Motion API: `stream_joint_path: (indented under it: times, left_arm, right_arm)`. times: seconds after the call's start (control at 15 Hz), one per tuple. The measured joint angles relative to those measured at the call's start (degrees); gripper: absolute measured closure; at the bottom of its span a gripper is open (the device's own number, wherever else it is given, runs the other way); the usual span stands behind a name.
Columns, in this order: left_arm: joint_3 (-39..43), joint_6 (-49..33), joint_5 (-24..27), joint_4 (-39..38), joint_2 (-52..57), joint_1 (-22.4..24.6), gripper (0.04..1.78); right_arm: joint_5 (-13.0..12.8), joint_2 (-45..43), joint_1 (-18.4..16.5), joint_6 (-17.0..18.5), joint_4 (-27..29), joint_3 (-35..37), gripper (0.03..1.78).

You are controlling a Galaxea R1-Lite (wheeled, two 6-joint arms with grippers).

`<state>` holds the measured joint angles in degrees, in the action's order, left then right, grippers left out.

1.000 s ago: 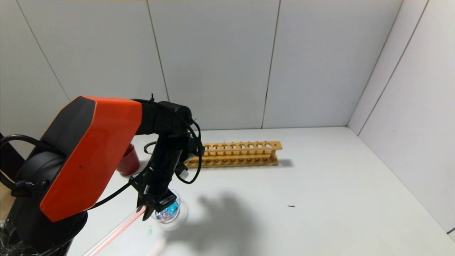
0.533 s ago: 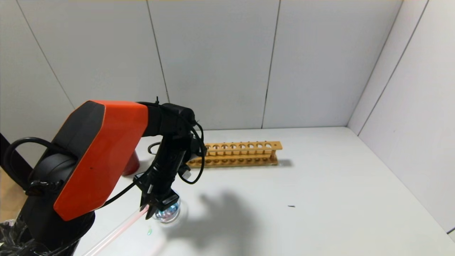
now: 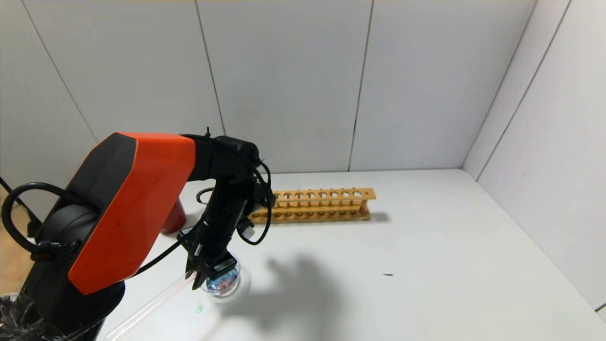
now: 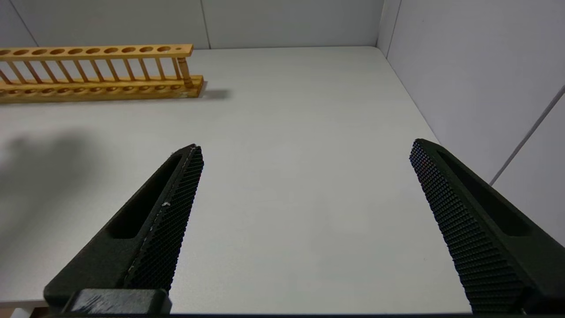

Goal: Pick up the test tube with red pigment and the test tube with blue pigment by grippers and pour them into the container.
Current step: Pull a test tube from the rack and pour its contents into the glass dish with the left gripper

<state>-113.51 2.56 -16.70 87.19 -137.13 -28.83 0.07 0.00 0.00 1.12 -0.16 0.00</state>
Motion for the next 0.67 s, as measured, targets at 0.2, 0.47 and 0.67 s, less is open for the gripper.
stream_joint_path:
  times: [0.2,0.47,0.67]
  left_arm:
    - [-0.22,1.23,-2.40,-0.01,0.23,0.06,1.48]
    - [-0.39,3.15,-5.01,0.00,0.28,0.04,1.48]
    - [-0.39,3.13,-5.95,0.00,-0.07,-0.27,1.48]
  right_arm:
    - [0.00,0.00,0.00,0.02,0.00,0.00,0.10]
    - [0.00,0.00,0.00,0.02,0.00,0.00,0.10]
    - [0.00,0.00,0.00,0.02,0.00,0.00,0.10]
